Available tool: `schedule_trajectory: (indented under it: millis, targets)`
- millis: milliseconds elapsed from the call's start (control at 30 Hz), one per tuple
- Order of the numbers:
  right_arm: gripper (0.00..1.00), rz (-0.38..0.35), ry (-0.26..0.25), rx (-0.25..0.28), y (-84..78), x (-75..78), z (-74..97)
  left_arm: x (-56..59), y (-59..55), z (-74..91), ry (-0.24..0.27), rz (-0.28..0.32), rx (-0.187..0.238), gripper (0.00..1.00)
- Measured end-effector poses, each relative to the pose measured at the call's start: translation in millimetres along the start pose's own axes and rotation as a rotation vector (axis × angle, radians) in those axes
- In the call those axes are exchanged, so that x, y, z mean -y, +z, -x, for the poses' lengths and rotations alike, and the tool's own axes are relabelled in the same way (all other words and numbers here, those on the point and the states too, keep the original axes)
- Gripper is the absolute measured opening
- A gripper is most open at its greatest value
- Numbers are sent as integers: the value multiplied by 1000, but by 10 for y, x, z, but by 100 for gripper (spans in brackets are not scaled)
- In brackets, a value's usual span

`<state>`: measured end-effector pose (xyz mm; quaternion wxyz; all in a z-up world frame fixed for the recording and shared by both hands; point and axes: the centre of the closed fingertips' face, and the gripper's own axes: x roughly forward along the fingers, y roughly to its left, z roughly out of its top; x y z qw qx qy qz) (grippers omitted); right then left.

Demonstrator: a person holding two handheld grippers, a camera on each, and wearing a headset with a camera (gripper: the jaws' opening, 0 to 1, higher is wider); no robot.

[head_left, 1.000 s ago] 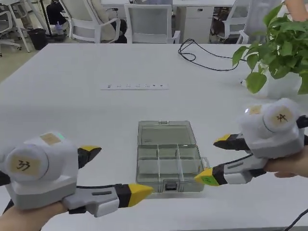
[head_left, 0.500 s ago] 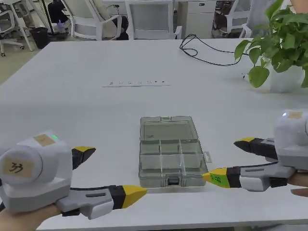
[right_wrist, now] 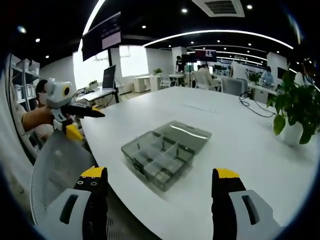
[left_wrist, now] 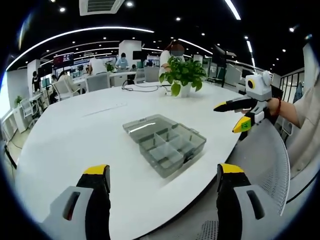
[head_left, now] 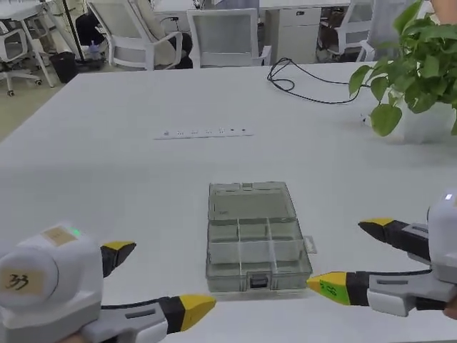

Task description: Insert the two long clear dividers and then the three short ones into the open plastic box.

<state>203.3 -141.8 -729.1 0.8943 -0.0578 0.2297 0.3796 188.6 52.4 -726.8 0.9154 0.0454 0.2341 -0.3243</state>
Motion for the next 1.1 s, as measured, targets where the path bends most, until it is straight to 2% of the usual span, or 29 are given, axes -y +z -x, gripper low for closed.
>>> schedule_trajectory:
  millis: [100, 400, 833, 1100]
  targets:
    - [87, 2, 5, -15, -41, -12, 6, 1, 6, 0, 3, 6, 3, 90]
    - [89, 48, 16, -76, -189, -30, -12, 35, -12, -49, -33, -26, -30, 91]
    - [100, 51, 12, -72, -194, -35, -11, 14, -2, -78, -37, -46, -45, 97]
    - [100, 59, 4, -76, -204, -19, -35, -2, -30, -118, -35, -60, -70, 100]
